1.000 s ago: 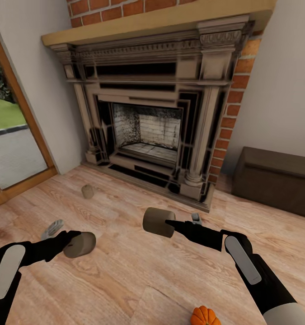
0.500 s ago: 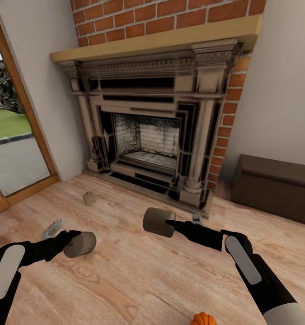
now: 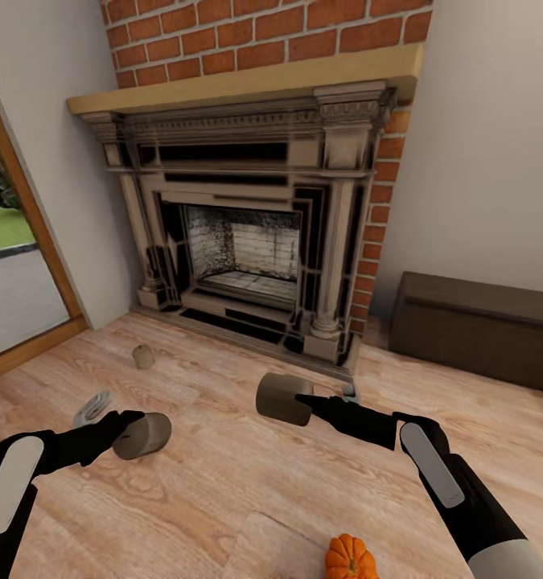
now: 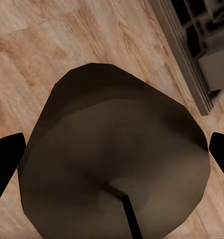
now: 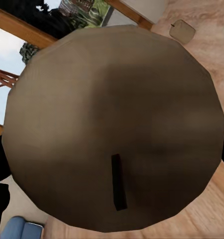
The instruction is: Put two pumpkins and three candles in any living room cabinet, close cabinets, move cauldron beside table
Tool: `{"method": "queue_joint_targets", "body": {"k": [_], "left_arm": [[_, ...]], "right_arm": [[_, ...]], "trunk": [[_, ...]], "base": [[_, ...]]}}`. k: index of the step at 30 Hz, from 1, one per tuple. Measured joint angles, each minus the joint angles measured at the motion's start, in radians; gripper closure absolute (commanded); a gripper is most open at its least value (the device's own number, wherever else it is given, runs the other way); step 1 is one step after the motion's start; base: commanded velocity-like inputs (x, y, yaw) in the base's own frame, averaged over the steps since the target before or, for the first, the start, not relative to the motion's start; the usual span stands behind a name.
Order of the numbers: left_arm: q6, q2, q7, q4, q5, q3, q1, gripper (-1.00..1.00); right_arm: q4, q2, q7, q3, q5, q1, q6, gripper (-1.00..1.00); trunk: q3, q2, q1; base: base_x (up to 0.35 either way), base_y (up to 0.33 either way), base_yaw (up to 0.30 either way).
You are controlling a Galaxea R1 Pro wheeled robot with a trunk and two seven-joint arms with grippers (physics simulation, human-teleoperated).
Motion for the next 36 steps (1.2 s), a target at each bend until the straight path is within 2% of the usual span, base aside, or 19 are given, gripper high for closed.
{"method": "queue_joint_targets", "body": {"k": [8, 28, 36], "left_arm": [[0.000, 0.001, 0.000, -0.004, -0.004, 0.001, 0.020, 1.00], [-0.001, 0.001, 0.000, -0.003, -0.011, 0.000, 0.021, 1.00], [-0.001, 0.001, 0.001, -0.001, -0.013, 0.001, 0.021, 1.00]], "right_arm": [[0.002, 0.000, -0.001, 0.000, 0.001, 0.000, 0.000, 1.00], [0.003, 0.000, -0.001, 0.000, 0.007, 0.000, -0.001, 1.00], [0.002, -0.001, -0.001, 0.000, 0.007, 0.000, -0.001, 1.00]], "trunk": [[0.000, 0.000, 0.000], [0.000, 0.000, 0.000], [0.003, 0.000, 0.000]], "base": [[-0.078, -0.142, -0.198], [-0.116, -0.271, -0.011], [-0.002, -0.303, -0.194]]}}
